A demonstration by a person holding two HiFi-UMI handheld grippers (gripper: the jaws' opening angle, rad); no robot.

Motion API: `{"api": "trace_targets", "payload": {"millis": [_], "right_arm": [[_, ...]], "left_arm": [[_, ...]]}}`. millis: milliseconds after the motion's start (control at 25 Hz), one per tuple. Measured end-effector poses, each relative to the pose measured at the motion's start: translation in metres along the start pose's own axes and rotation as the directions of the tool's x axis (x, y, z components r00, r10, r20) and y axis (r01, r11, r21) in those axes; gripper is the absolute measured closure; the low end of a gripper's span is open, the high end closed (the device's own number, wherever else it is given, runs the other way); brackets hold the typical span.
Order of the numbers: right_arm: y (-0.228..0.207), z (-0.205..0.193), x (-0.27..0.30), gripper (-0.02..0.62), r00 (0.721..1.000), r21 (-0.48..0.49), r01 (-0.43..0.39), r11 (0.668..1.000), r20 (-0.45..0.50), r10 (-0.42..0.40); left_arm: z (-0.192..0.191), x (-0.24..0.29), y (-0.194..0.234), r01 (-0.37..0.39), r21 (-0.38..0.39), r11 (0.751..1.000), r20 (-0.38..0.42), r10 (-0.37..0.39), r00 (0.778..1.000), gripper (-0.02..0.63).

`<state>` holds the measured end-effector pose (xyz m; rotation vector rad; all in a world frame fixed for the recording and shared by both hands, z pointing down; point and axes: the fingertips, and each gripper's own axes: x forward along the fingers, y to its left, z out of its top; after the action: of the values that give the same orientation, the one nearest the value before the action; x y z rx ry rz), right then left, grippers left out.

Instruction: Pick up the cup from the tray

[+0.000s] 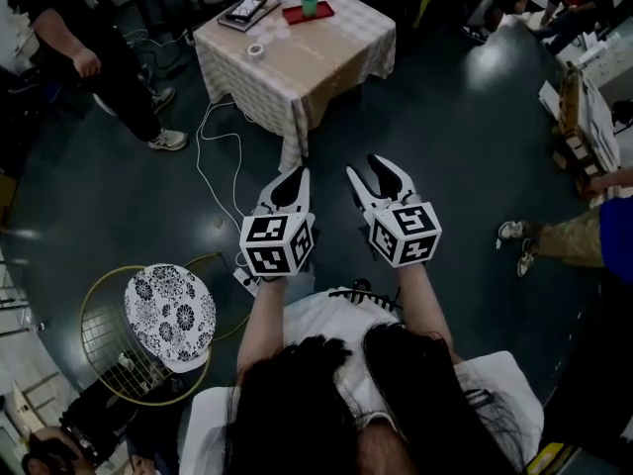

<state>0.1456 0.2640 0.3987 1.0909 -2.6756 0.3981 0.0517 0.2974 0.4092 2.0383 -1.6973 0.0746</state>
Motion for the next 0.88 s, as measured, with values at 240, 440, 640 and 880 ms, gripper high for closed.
{"api": "trace_targets", "payload": {"millis": [240,440,640,880], "right_arm": [[-0.005,0.009,0.029,0.423,1.000,-0.003,0.007,1.000,-0.020,-0.008],[-0.004,0.010,0.051,0.419,0.999,-0.012,0.014,1.000,-0.045,-0.015],[-0.008,0.015,0.064,0.416,0.999,-0.008,0.037,0.999,-0.039,-0.038],[-0.007,0.028,0.082,0.416,0.998,-0.002,0.060,0.998,-0.022,-0.060]], "left_arm": [[0.018,0.020,0.018,-0.002,0.028,1.000,-0.003,0.002,1.000,0.601],[0.024,0.034,0.032,0.018,0.024,1.000,-0.016,-0.018,1.000,0.601],[0.035,0.043,0.043,0.040,0.012,0.999,-0.007,-0.040,0.999,0.601],[0.047,0.053,0.057,0.063,0.033,0.997,-0.018,-0.062,0.998,0.601]]}}
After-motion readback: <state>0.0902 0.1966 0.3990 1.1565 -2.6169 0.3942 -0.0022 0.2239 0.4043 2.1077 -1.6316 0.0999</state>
